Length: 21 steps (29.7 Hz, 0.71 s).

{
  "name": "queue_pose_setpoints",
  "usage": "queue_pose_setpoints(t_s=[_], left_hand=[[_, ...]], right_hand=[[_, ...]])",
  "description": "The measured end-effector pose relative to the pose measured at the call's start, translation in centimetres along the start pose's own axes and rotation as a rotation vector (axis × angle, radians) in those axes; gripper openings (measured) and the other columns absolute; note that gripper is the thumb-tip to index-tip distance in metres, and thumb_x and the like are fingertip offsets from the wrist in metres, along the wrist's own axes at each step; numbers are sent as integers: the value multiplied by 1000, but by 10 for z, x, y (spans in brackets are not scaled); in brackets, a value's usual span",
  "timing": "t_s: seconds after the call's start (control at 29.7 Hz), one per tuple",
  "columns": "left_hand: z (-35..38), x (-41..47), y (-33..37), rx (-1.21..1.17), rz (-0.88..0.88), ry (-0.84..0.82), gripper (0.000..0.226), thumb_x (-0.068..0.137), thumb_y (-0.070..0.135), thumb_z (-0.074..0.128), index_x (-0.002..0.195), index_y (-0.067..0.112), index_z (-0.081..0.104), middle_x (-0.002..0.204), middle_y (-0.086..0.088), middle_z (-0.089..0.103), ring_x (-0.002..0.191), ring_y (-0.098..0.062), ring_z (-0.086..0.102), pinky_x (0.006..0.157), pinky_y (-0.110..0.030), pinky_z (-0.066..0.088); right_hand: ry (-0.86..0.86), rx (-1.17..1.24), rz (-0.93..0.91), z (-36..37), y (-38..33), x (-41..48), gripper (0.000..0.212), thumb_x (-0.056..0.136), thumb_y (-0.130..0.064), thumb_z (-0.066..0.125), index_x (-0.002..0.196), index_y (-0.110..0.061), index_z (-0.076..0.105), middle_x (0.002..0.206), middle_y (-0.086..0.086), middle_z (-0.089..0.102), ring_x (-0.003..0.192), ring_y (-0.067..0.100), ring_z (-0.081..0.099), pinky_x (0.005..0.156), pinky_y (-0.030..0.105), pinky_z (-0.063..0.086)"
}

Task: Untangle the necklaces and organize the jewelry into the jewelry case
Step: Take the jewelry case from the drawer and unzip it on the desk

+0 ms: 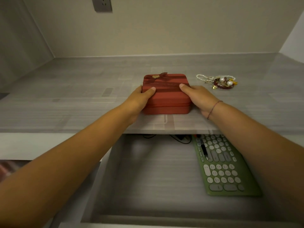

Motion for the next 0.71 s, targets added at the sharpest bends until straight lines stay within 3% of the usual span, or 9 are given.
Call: queue_pose_setpoints(t_s=[0.1, 0.17, 0.24, 0.34, 0.44, 0.57, 0.64, 0.71], left_hand=[[-6, -29, -7, 140, 30, -75, 60, 91, 49, 54, 143, 23, 37, 141, 2, 49, 127, -18, 47, 108, -32, 34], [-11, -59, -15, 267, 40, -81, 82, 86, 58, 55, 151, 27, 17, 156, 5, 28, 140, -17, 30, 111, -34, 27], [-18, -97, -26, 393, 107, -62, 91, 84, 58, 56, 153, 29, 4, 159, 12, 10, 144, -10, 16, 113, -31, 21], [-26, -153, -48, 514, 198, -187, 91, 77, 63, 53, 151, 37, 8, 157, 22, 9, 139, 6, 13, 111, -19, 16], [-28, -189, -73, 598, 178, -384, 97, 64, 85, 47, 146, 49, 9, 154, 28, 8, 137, 12, 11, 112, -13, 14], [-26, -207, -80, 693, 221, -483, 99, 55, 91, 44, 138, 57, 4, 147, 34, 4, 135, 16, 7, 97, 4, 10], [-26, -212, -77, 699, 251, -520, 103, 59, 85, 52, 144, 51, 4, 152, 31, 3, 136, 18, 5, 101, 3, 10], [-22, -220, -76, 740, 266, -591, 105, 63, 75, 62, 144, 50, 0, 151, 32, 1, 137, 18, 2, 108, -4, 8]], right_hand=[[-28, -100, -92, -3, 3, -30, 54, 83, -57, 57, 122, -19, 51, 131, 6, 54, 114, 16, 55, 98, 32, 44], [-8, -316, -181, -6, 4, -67, 73, 78, -63, 57, 135, -24, 37, 145, 2, 35, 130, 15, 37, 109, 38, 33], [-47, -431, -289, -6, 9, -114, 84, 78, -63, 54, 145, -25, 21, 151, -5, 18, 135, 8, 20, 113, 35, 22], [-280, -487, -367, -2, 30, -179, 101, 65, -83, 48, 146, -36, 10, 152, -22, 4, 138, -10, 5, 110, 11, 11], [-465, -539, -343, 2, 50, -220, 102, 51, -91, 48, 134, -55, 0, 145, -39, -9, 130, -24, -5, 96, -8, 4], [-486, -590, -351, 2, 58, -240, 108, 53, -84, 57, 136, -53, -5, 138, -46, -15, 127, -26, -9, 93, -9, 3], [-469, -611, -375, 2, 57, -245, 113, 53, -81, 61, 141, -48, -3, 140, -44, -14, 130, -23, -9, 96, -6, 3], [-460, -673, -399, 4, 57, -251, 118, 55, -74, 67, 145, -43, -3, 145, -37, -12, 136, -14, -7, 106, 6, 5]])
Point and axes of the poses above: each hand's wrist, its own x-axis towards the middle knuckle, its own z-axis out of the palm, y = z × x, the point moved 2 cm from there along x, towards the middle knuckle
